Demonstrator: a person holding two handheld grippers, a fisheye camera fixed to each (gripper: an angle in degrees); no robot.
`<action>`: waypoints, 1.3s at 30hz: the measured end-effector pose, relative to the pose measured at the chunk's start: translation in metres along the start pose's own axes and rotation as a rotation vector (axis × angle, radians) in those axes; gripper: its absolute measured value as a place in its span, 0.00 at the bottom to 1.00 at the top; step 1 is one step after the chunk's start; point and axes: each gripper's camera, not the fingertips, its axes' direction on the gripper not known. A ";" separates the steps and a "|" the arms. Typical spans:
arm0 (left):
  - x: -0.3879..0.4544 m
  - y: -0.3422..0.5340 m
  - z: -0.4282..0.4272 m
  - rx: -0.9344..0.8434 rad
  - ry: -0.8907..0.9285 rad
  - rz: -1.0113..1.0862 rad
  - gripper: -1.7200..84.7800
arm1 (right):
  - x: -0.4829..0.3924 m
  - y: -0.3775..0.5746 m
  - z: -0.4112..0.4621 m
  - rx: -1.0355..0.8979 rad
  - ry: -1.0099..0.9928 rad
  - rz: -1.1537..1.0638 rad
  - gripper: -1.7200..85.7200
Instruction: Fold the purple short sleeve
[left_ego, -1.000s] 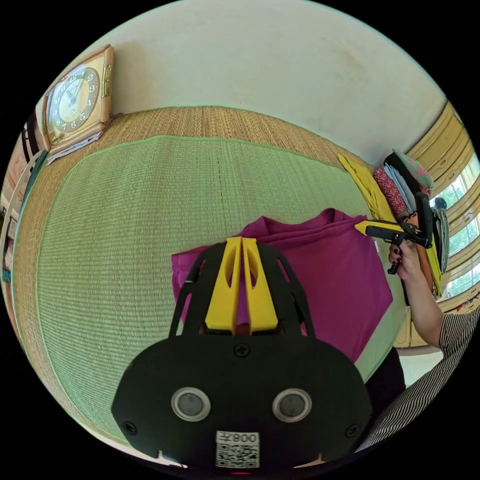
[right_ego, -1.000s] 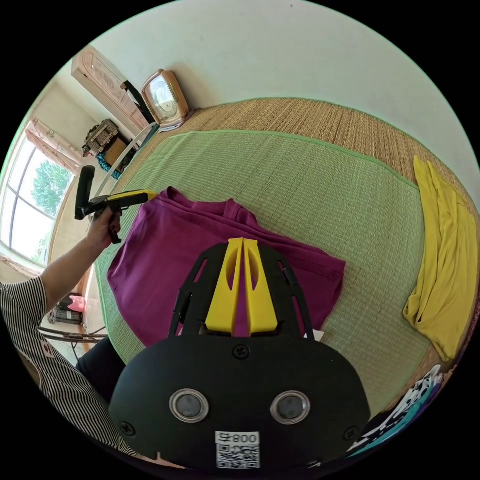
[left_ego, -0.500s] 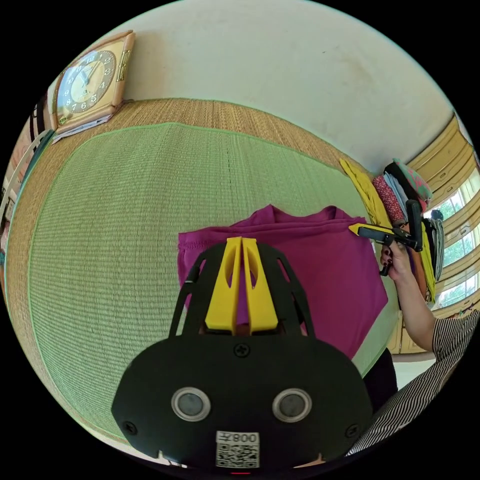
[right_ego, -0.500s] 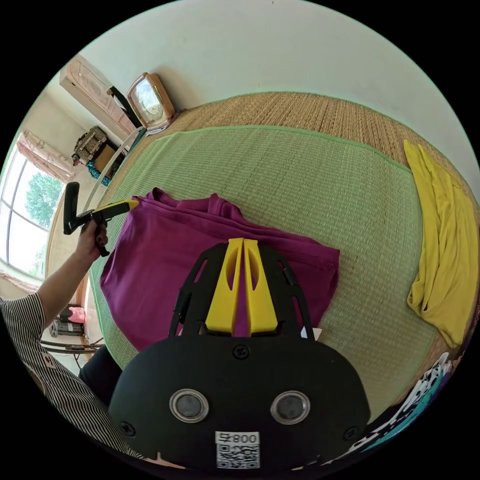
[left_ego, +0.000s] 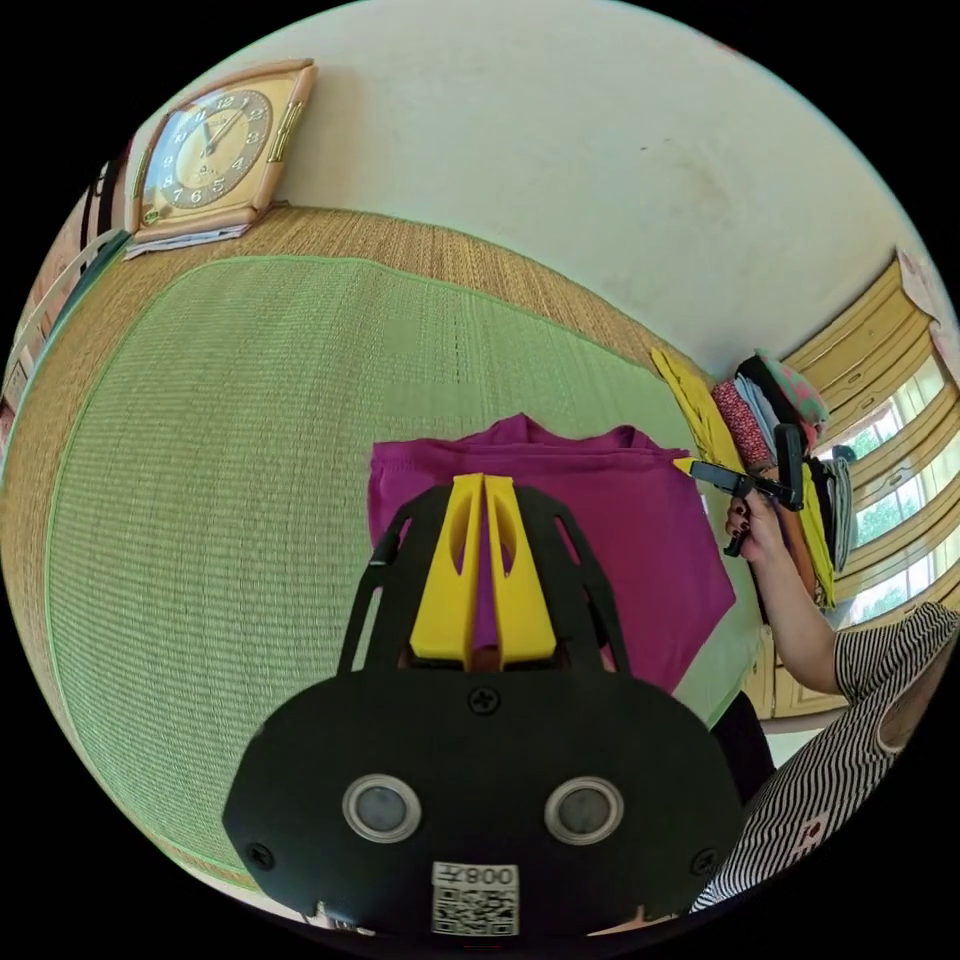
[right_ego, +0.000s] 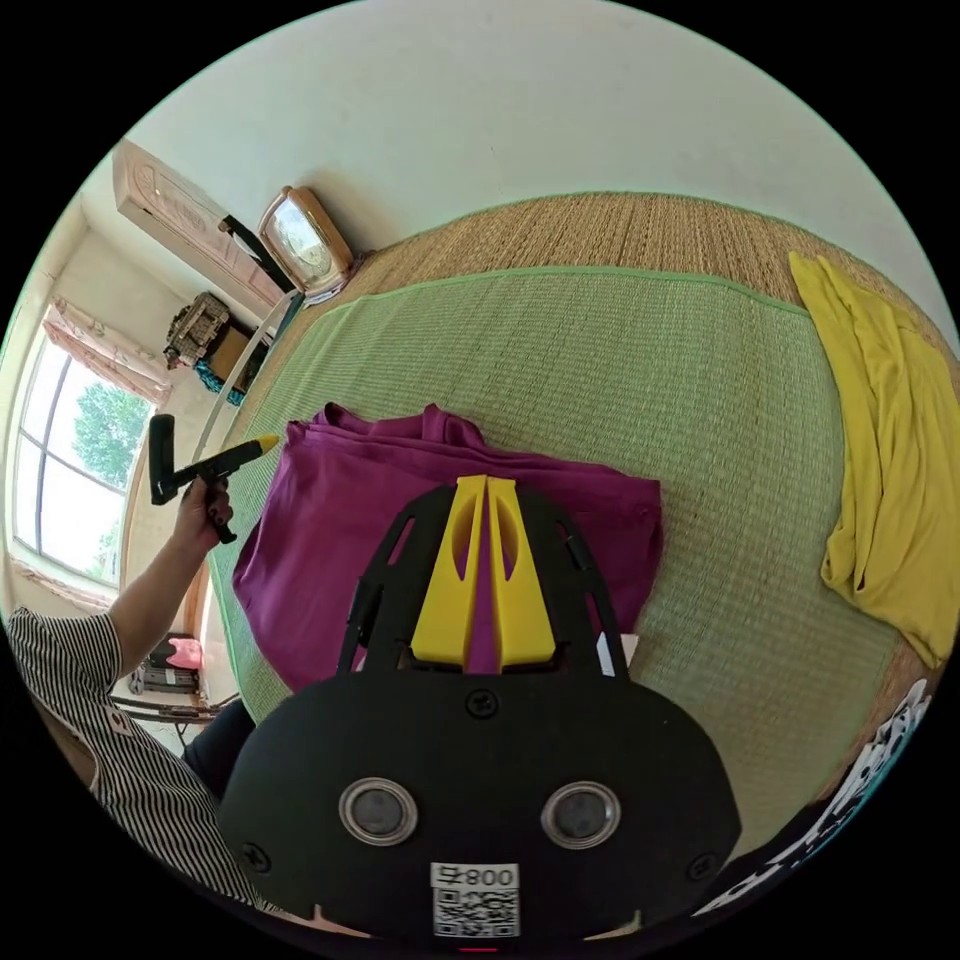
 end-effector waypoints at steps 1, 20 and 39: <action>-0.006 0.016 -0.010 0.003 0.028 -0.017 0.06 | 0.002 0.014 -0.014 0.017 -0.022 -0.003 0.02; -0.054 0.162 -0.016 -0.174 0.147 -0.277 0.05 | 0.059 0.211 -0.122 -0.058 -0.220 0.302 0.09; -0.060 0.199 0.019 -0.139 0.164 -0.339 0.03 | 0.084 0.223 -0.149 -0.084 -0.304 0.354 0.04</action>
